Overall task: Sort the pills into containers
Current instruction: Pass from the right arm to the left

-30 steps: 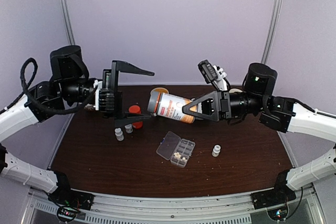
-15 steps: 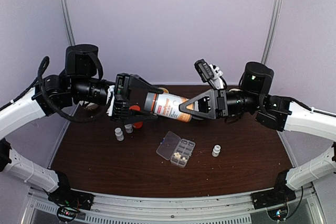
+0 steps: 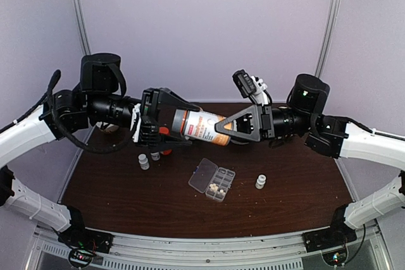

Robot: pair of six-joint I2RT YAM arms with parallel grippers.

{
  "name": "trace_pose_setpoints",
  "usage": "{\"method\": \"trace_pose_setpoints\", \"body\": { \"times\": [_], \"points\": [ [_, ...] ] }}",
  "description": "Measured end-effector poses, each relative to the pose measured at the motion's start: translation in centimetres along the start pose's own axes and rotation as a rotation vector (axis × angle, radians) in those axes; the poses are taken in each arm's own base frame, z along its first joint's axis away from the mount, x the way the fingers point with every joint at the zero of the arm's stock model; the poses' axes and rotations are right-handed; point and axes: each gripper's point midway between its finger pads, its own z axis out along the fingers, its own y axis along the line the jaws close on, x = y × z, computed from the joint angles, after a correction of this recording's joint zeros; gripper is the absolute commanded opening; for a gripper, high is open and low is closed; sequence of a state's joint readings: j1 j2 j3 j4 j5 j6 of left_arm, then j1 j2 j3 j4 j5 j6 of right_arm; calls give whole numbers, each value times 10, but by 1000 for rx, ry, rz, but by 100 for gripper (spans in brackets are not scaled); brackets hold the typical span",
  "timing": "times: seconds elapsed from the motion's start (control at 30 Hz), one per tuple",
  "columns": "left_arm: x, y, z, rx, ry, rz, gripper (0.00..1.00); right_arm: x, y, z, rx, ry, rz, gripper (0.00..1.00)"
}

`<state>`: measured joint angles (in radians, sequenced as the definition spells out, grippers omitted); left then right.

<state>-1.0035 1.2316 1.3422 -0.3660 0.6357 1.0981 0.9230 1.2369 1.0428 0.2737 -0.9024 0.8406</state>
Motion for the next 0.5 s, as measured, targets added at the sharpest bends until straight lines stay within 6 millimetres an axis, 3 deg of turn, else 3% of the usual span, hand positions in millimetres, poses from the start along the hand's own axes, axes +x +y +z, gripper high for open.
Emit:
{"method": "trace_pose_setpoints", "body": {
  "times": [0.07, 0.17, 0.2, 0.27, 0.3, 0.4, 0.5],
  "points": [
    [1, 2, 0, -7, 6, 1, 48, 1, -1, 1, 0, 4, 7, 3],
    [0, 3, -1, -7, 8, 3, 45, 2, -1, 1, -4, 11, 12, 19],
    [1, 2, -1, -7, 9, 1, 45, 2, -1, 1, -4, 11, 12, 27],
    [1, 3, -1, -8, 11, -2, 45, 2, -1, 1, -3, 10, 8, 62],
    [1, 3, -1, -10, 16, -5, 42, 2, -2, 1, -1, 10, 6, 69],
    [6, 1, -1, -11, 37, -47, 39, 2, -5, 0, 20, 5, -15, 82],
    [18, -5, -1, -19, 90, -155, 34, -2, -13, -5, 67, -12, -37, 86]
  ]
}}
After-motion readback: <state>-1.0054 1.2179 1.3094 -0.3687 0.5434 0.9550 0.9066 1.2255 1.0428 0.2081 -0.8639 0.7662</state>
